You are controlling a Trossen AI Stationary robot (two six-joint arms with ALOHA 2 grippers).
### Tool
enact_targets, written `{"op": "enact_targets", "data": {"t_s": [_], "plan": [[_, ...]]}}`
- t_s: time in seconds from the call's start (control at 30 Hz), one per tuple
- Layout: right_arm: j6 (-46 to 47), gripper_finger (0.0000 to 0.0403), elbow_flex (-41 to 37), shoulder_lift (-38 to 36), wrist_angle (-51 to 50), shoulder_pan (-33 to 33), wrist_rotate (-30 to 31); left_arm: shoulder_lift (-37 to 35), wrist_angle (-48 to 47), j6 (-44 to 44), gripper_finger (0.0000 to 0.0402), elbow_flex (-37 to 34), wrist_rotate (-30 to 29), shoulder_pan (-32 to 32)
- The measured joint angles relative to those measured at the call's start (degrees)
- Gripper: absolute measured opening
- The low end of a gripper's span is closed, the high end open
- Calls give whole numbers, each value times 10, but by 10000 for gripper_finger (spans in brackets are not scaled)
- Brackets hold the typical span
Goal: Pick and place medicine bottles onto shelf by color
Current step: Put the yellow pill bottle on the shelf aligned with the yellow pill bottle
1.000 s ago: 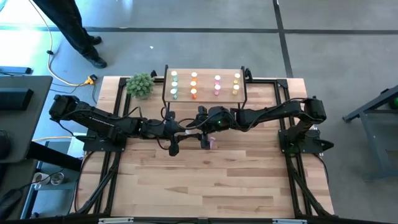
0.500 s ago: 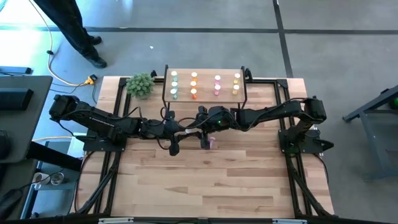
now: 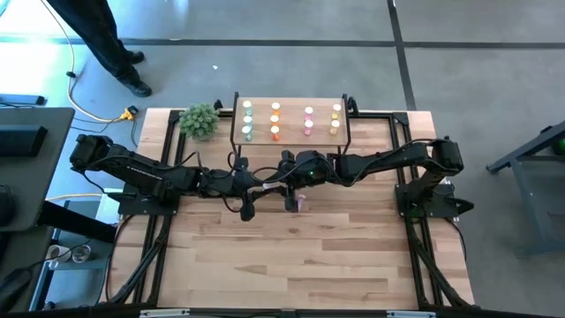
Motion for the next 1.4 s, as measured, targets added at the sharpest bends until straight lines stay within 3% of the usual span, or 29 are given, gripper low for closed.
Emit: {"op": "enact_targets", "data": {"t_s": [0.63,0.87,1.1,1.4], "plan": [[0,99,0,-2,-2,-2,1,0,0,48,113,0,0,0],[0,99,-1,-12,-9,-8,0,0,1,50,164,1,-3,0],[-1,99,-1,-33,-46,-19,0,-1,1,41,218,1,-47,0],[-18,99,-1,-101,-127,-48,22,-3,11,45,228,1,-59,4]]}}
